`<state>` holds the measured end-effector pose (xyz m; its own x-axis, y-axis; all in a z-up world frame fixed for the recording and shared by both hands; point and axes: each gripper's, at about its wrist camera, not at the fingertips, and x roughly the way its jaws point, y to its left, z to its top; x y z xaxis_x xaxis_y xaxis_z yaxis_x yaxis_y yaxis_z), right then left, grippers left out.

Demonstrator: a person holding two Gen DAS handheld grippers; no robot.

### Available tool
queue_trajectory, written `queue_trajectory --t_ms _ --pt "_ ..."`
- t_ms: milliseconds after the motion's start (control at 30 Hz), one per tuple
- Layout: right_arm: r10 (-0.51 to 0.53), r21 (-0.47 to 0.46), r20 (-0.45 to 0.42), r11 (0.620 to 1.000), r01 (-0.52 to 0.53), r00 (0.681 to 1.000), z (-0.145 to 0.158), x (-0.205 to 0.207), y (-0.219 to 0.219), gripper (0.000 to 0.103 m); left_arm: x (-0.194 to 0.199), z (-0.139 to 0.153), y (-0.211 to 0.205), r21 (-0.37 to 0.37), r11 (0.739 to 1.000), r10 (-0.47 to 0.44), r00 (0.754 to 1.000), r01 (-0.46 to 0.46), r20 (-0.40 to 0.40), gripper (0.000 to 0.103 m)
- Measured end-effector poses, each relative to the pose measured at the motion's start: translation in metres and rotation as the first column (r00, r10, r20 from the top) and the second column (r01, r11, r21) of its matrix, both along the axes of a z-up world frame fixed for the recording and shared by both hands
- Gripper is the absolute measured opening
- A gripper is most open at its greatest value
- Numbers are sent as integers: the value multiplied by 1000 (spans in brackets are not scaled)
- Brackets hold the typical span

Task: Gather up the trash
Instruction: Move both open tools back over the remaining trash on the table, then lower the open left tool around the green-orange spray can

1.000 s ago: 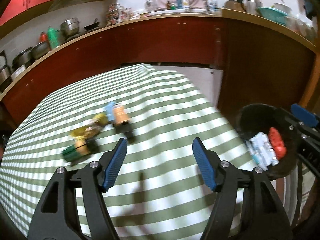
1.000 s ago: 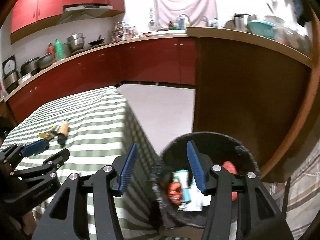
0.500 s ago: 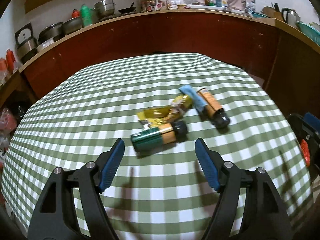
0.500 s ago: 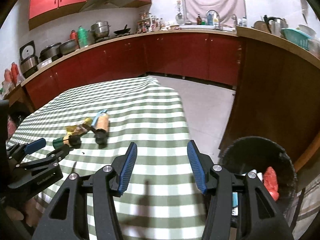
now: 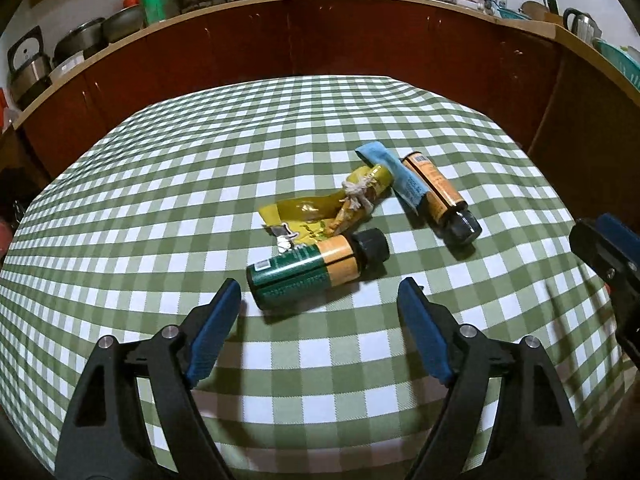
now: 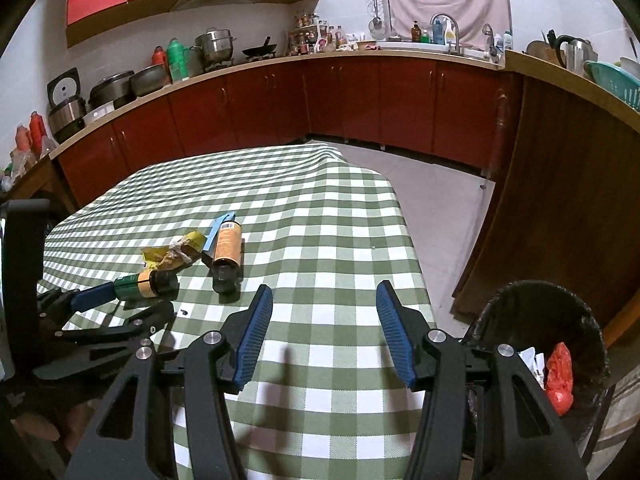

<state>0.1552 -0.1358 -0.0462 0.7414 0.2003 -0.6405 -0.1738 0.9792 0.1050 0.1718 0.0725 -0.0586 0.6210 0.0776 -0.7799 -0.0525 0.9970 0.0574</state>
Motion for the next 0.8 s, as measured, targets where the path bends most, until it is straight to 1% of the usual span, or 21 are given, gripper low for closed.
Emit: queue_trajectory --t_ms 133,267,300,333,367,433,467,533,667,800 --pt "4 0 -6 1000 -4 1000 -1 3 3 54 4 -1 4 1 1000 1 1000 -1 -8 79" --pt "7 1 -12 1000 -7 1000 -1 5 4 54 8 -2 8 -24 1000 -2 1000 1 -24 78" --pt "8 0 -13 1000 -8 1000 -1 6 4 54 8 -3 9 -32 999 -5 1000 5 -25 76" --pt "9 -1 -16 1000 -9 1000 -1 7 5 54 9 -2 10 -36 999 -10 1000 9 -24 71" --pt "11 -1 -21 1000 -11 1000 -2 9 5 54 9 -2 10 -41 999 -16 1000 16 -22 68" --pt "14 -2 -27 1000 -15 1000 -3 11 6 54 9 -1 9 -33 999 -32 999 32 -16 58" --pt "16 -4 -30 1000 -16 999 -3 11 7 54 9 0 8 -31 999 -41 999 41 -14 56" --pt "21 -6 -32 1000 -21 999 -3 12 9 55 9 0 8 -22 999 -49 999 49 -12 56" --pt "28 -11 -37 1000 -29 999 -4 13 13 56 8 -1 9 -35 998 -54 998 54 -12 56" --pt "34 -16 -39 999 -34 999 -4 13 17 56 3 0 10 -32 998 -50 999 50 -8 55"
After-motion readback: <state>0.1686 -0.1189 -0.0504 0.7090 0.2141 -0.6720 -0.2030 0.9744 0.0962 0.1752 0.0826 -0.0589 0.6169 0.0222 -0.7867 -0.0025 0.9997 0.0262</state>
